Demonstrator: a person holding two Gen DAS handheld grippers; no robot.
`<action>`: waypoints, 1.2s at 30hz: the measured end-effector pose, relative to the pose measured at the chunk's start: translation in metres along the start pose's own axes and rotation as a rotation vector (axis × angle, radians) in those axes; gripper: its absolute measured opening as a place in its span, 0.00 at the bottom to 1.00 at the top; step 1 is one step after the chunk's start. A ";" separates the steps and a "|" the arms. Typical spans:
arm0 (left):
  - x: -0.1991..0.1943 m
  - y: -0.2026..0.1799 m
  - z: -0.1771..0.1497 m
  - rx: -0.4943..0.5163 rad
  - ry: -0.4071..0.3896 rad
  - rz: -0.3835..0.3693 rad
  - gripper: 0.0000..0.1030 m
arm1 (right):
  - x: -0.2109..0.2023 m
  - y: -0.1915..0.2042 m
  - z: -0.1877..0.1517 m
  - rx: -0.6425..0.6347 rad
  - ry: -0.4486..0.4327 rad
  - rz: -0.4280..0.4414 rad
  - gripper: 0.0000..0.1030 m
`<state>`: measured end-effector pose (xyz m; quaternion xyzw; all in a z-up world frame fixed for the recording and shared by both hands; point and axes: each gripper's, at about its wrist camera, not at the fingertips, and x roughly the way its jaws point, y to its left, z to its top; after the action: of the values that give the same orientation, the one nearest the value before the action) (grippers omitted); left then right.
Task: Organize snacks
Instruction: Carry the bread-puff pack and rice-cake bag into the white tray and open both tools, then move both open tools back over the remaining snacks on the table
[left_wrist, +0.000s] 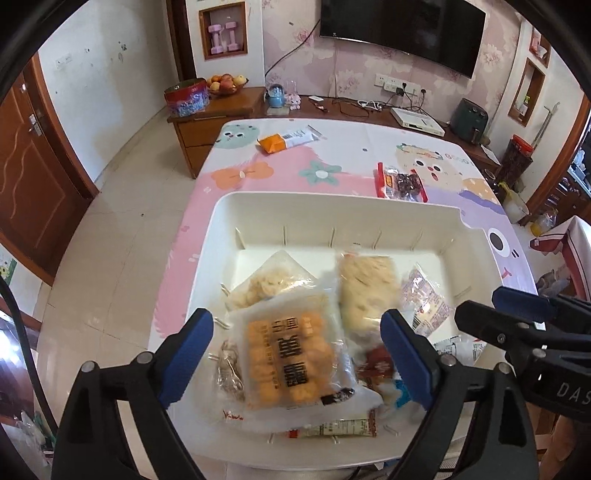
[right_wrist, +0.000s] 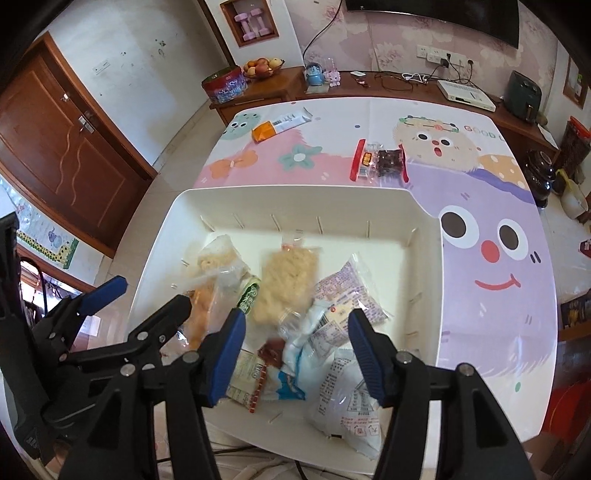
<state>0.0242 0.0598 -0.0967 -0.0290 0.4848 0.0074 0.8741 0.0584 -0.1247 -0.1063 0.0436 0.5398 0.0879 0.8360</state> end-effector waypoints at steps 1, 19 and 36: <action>0.000 0.000 0.000 0.000 0.000 0.000 0.89 | 0.000 0.000 0.000 0.002 0.002 0.001 0.57; 0.001 0.000 0.000 -0.008 0.021 -0.008 0.89 | 0.002 -0.004 -0.006 0.021 0.022 0.010 0.57; -0.012 0.006 0.022 0.047 -0.053 0.004 0.89 | -0.001 -0.002 0.004 0.004 0.000 -0.016 0.57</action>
<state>0.0362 0.0671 -0.0755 -0.0074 0.4618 -0.0011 0.8870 0.0619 -0.1267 -0.1042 0.0412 0.5404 0.0802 0.8366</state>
